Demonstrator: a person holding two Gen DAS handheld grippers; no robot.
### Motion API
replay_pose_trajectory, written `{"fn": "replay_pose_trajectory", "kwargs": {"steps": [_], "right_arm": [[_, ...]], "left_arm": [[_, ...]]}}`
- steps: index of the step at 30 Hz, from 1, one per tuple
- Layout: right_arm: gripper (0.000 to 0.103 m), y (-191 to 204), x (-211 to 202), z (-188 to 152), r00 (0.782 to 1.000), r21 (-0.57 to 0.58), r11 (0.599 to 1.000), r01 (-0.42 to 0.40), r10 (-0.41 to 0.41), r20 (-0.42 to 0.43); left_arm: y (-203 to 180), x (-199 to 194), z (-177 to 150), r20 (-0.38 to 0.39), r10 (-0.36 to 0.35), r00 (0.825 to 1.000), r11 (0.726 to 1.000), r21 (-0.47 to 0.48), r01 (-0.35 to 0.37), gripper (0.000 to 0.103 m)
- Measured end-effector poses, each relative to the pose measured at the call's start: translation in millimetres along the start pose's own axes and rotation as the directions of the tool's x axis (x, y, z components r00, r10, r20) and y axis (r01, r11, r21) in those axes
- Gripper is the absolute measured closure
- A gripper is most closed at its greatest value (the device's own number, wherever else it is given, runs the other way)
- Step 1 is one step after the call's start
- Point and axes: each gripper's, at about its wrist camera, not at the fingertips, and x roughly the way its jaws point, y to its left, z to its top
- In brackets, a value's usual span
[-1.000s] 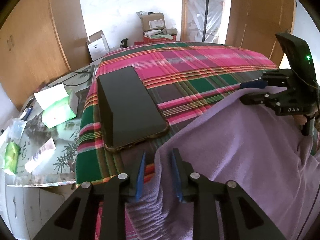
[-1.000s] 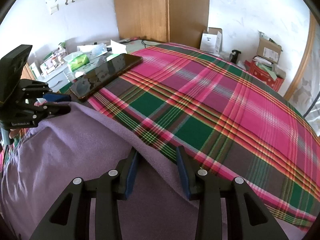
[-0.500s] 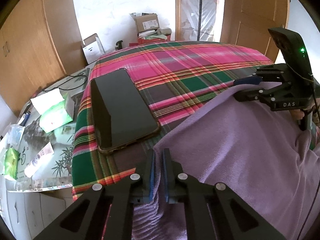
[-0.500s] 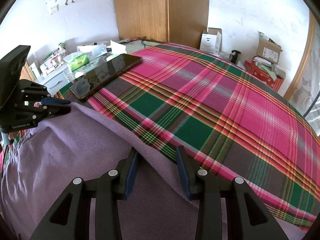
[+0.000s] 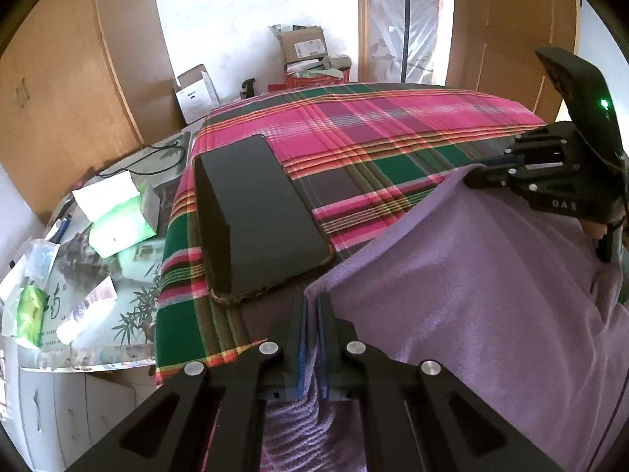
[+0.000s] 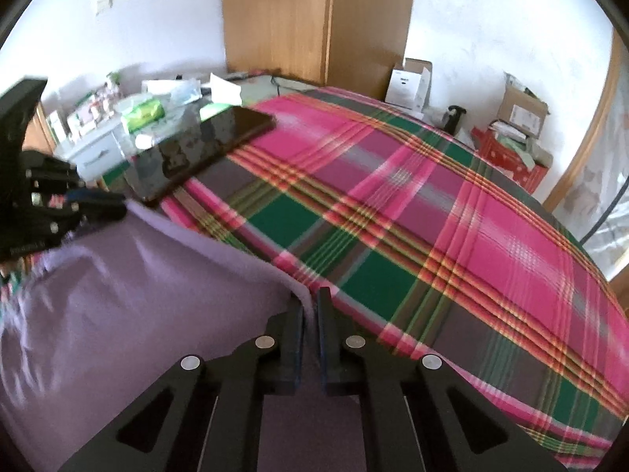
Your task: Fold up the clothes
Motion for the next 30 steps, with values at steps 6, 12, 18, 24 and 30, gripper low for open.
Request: {"fn": "replay_pose_trajectory", "kwargs": {"steps": [6, 12, 18, 24, 30], "right_arm": [[0.096, -3, 0, 0, 1.0, 0.014, 1.0, -0.01, 0.01, -0.001], [0.096, 2, -3, -1, 1.0, 0.005, 1.0, 0.0, 0.0, -0.001], [0.096, 9, -19, -2, 0.999, -0.009, 1.0, 0.028, -0.028, 0.036], [0.097, 14, -38, -6, 0.998, 0.0, 0.999, 0.04, -0.04, 0.056], [0.097, 27, -62, -11, 0.994, -0.013, 0.998, 0.065, -0.063, 0.086]], "left_arm": [[2, 0, 0, -0.003, -0.003, 1.0, 1.0, -0.002, 0.003, 0.098], [1, -3, 1, 0.001, 0.004, 1.0, 1.0, 0.0, -0.004, 0.098], [-12, -19, 2, 0.044, 0.048, 0.998, 0.998, 0.046, -0.05, 0.098], [-19, -34, 2, 0.071, 0.071, 0.995, 0.994, 0.081, -0.077, 0.098], [-25, -51, -1, 0.101, 0.078, 0.992, 0.992, 0.096, -0.088, 0.098]]}}
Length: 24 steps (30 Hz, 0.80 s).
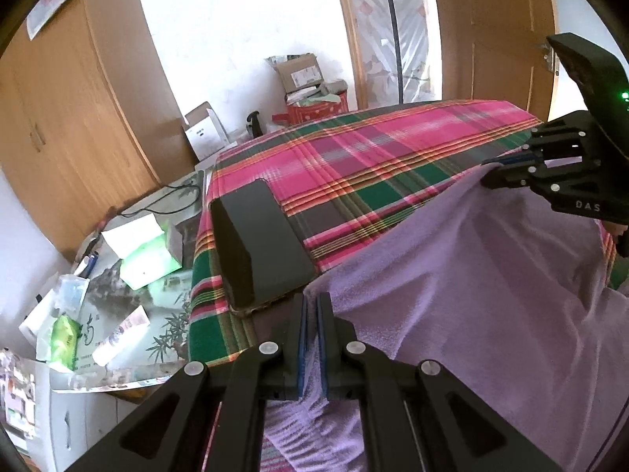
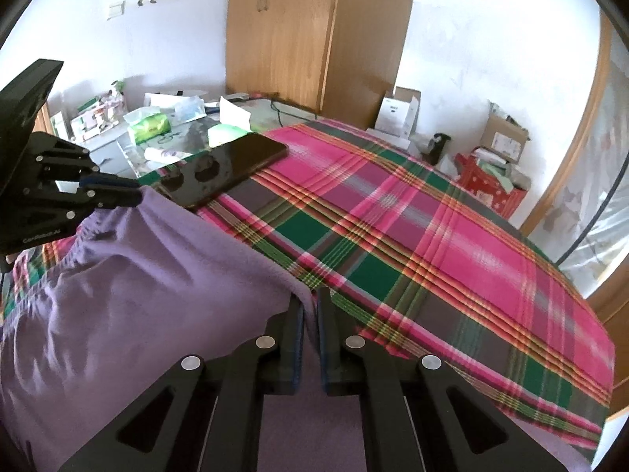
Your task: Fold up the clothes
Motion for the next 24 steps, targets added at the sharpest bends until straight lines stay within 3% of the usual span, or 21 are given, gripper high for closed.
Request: {"fn": "replay_pose_trajectory", "kwargs": {"steps": [24], "right_arm": [[0.097, 55, -98, -32, 0.997, -0.019, 0.999, 0.035, -0.034, 0.064]], "left_arm": [[-29, -76, -29, 0.07, 0.004, 0.998, 0.997, 0.076, -0.009, 0.098]]}}
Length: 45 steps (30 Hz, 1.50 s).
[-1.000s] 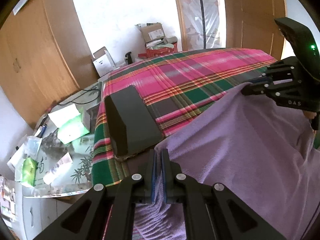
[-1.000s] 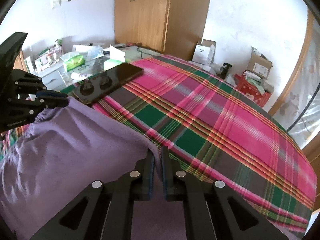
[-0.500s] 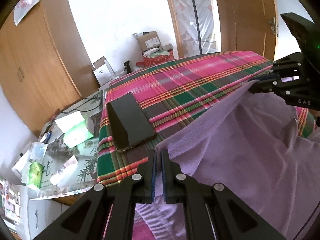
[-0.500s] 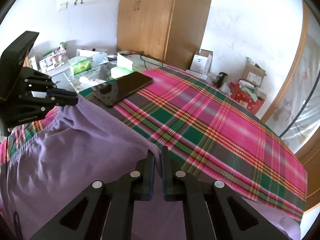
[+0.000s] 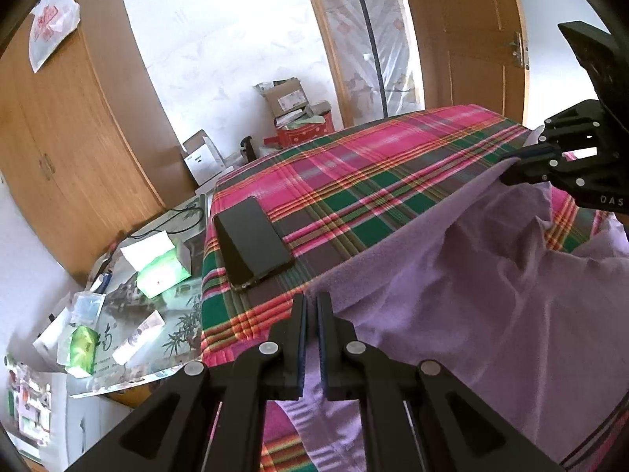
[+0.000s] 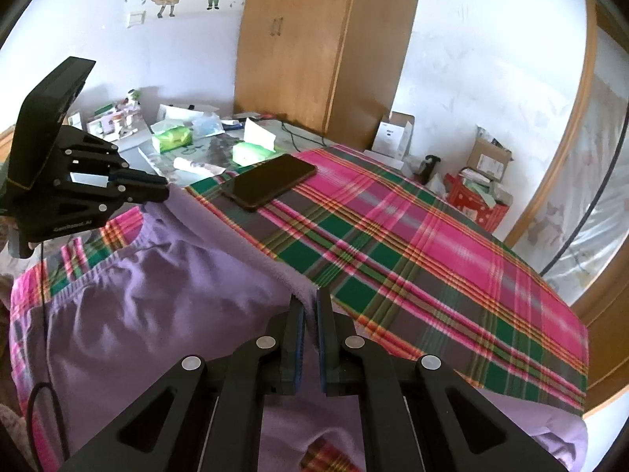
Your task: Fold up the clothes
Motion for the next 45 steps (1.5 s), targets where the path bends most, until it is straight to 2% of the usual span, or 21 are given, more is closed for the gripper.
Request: {"fn": "replay_pose_trajectory", "kwargs": {"steps": [27, 45], "right_arm": [[0.097, 53, -60, -45, 1.0, -0.004, 1.0, -0.004, 0.004, 0.003], [0.097, 89, -104, -72, 1.0, -0.049, 0.999, 0.015, -0.014, 0.027]], "left_arm": [[-37, -57, -47, 0.002, 0.004, 1.0, 0.999, 0.035, -0.004, 0.098], [-55, -101, -70, 0.042, 0.022, 0.999, 0.999, 0.039, -0.023, 0.098]]}}
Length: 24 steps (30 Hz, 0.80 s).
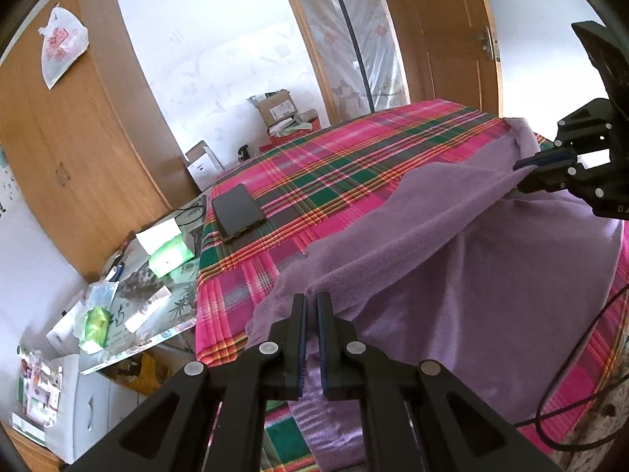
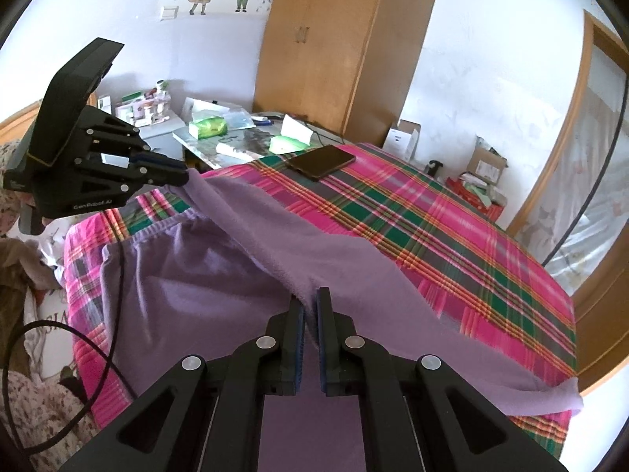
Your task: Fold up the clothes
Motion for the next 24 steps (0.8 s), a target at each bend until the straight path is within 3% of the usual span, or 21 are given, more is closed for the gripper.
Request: {"fn": "replay_pose_trajectory", "kwargs": {"steps": [24], "right_arm": [[0.097, 37, -35, -25, 1.0, -0.029, 0.999, -0.027, 0.027, 0.007]], "left_arm": [[-19, -38, -29, 0.003, 0.009, 1.0, 1.0, 0.024, -0.009, 0.098]]}}
